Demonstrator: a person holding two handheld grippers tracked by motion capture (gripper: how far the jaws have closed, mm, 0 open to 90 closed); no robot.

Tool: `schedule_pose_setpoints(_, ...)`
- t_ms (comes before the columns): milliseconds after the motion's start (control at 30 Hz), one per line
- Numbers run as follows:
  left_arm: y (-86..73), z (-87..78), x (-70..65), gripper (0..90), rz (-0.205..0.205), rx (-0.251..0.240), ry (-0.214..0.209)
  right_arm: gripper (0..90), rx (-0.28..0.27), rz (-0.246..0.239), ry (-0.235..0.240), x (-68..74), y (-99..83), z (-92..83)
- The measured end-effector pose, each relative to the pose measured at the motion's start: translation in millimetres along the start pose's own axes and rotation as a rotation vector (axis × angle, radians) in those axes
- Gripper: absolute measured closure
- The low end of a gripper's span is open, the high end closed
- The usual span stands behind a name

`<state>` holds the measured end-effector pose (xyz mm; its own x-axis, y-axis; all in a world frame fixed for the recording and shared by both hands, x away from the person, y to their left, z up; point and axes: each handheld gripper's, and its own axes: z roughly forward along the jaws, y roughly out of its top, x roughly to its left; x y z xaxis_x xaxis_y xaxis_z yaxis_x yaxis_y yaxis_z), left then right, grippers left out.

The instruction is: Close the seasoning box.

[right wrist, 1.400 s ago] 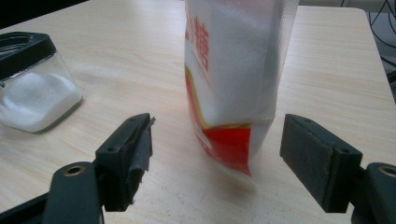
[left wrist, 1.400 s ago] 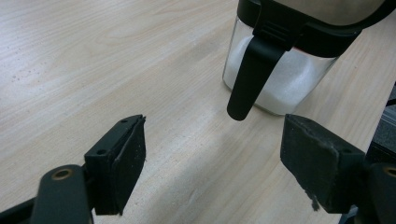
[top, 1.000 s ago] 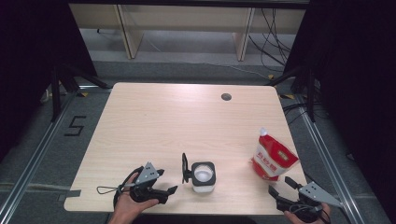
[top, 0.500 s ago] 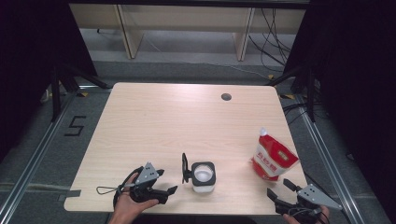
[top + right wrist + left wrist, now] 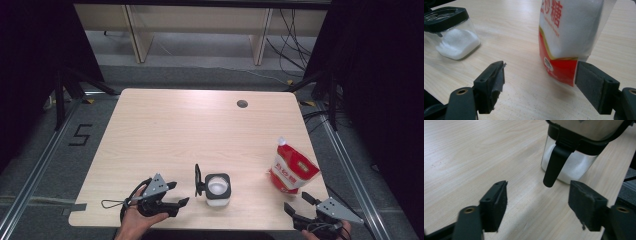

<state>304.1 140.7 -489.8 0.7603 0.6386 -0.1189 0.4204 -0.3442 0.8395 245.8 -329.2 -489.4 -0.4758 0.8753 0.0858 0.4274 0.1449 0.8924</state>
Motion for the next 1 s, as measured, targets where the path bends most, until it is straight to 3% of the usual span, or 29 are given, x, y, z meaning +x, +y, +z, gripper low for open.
schedule_pose_setpoints(67,1.1,-2.7,-1.4,46.4,0.023,-0.008,-0.021,24.8,0.011,0.029,-0.007,3.1,-0.1,-1.2)
schedule_pose_setpoints(167,4.1,-6.0,-5.3,60.0,0.028,-0.038,-0.038,24.8,0.006,0.016,-0.001,1.1,0.2,-0.6)
schedule_pose_setpoints(200,6.4,-7.8,-6.7,64.2,0.055,-0.04,-0.026,24.9,-0.002,-0.002,-0.001,-0.6,0.1,0.2)
schedule_pose_setpoints(333,14.3,-12.8,-10.8,80.7,0.101,-0.052,-0.004,24.8,0.01,0.004,-0.001,-0.8,0.3,-1.1)
schedule_pose_setpoints(400,18.1,-14.6,-11.4,85.5,0.11,-0.059,-0.008,24.8,0.001,0.01,-0.002,-0.2,-0.1,-0.4)
schedule_pose_setpoints(433,19.8,-15.8,-13.4,87.5,0.094,-0.058,-0.002,24.8,-0.001,0.005,-0.004,-0.7,-0.1,-0.1)
schedule_pose_setpoints(467,23.1,-16.4,-13.2,88.8,0.119,-0.063,-0.012,24.9,-0.001,0.001,-0.003,-0.8,0.0,0.0)
schedule_pose_setpoints(567,27.2,-16.8,-16.4,89.2,0.115,-0.067,-0.019,24.9,0.007,0.01,-0.004,-0.6,0.0,-0.9)
schedule_pose_setpoints(633,31.7,-17.5,-16.6,89.3,0.139,-0.07,-0.029,24.9,0.012,0.015,-0.002,-0.5,0.1,-1.4)
schedule_pose_setpoints(900,44.6,-19.4,-18.9,89.3,0.117,-0.089,-0.036,24.9,0.002,0.01,-0.007,0.1,0.0,-0.5)
schedule_pose_setpoints(933,46.5,-21.3,-17.9,89.3,0.137,-0.089,-0.035,24.9,0.001,0.009,-0.008,0.0,0.0,-0.5)
schedule_pose_setpoints(1000,48.9,-23.3,-17.6,89.4,0.131,-0.095,-0.038,24.9,0.0,0.006,-0.008,-0.4,-0.1,-0.3)
